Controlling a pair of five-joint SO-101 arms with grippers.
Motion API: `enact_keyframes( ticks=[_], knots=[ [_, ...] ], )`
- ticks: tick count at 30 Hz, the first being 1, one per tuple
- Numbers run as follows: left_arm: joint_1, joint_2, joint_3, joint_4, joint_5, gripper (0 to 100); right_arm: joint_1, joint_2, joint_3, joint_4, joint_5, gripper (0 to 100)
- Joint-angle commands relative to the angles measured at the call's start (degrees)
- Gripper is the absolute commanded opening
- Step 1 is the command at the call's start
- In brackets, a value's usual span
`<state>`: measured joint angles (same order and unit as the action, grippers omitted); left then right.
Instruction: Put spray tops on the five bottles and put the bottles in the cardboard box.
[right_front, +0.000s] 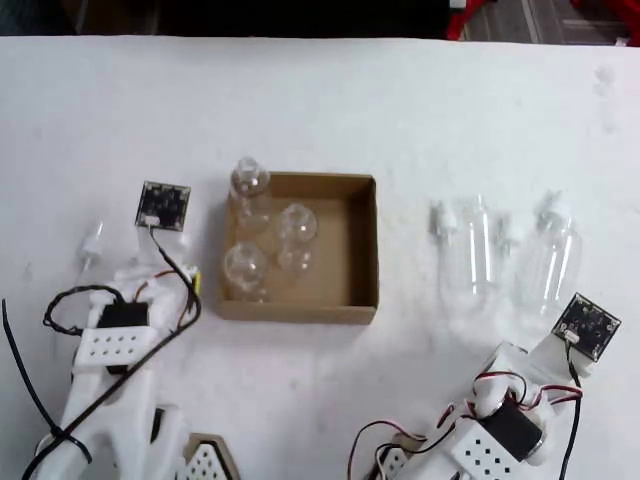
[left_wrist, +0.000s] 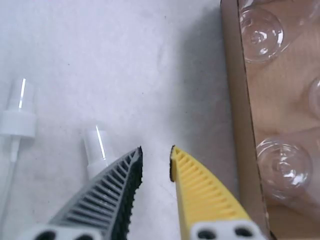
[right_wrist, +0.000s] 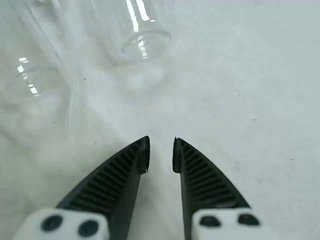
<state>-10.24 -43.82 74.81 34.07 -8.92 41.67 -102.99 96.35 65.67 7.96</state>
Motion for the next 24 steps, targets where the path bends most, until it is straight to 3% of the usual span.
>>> enact_keyframes(
  ticks=[1, 8, 11, 15, 19, 21, 24],
  knots=[
    [0.31, -0.22, -0.26, -0.88, 0.26, 9, 0.22, -0.13, 0.53, -0.66, 0.53, 8.1],
    [0.4, -0.13, -0.26, -0.88, 0.26, 9, 4.44, 0.04, 0.53, -0.13, 0.0, 30.7],
    [0.4, -0.13, -0.26, -0.88, 0.26, 9, 4.18, 0.04, 0.53, 1.27, -0.09, 32.1],
    [0.48, -0.13, -0.26, -0.97, 0.26, 9, 2.68, 0.04, 0.53, 2.77, -0.09, 24.2],
    [0.48, -0.13, -0.26, -0.97, 0.26, 9, 1.45, 0.04, 0.53, 2.59, 0.0, 0.0],
    [0.48, -0.13, -0.26, -0.97, 0.26, 9, 1.63, 0.04, 0.53, 2.59, 0.0, 7.0],
    [0.48, -0.13, -0.26, -0.97, 0.26, 9, 1.54, -0.04, 0.53, 2.42, 0.26, 6.3]
  ],
)
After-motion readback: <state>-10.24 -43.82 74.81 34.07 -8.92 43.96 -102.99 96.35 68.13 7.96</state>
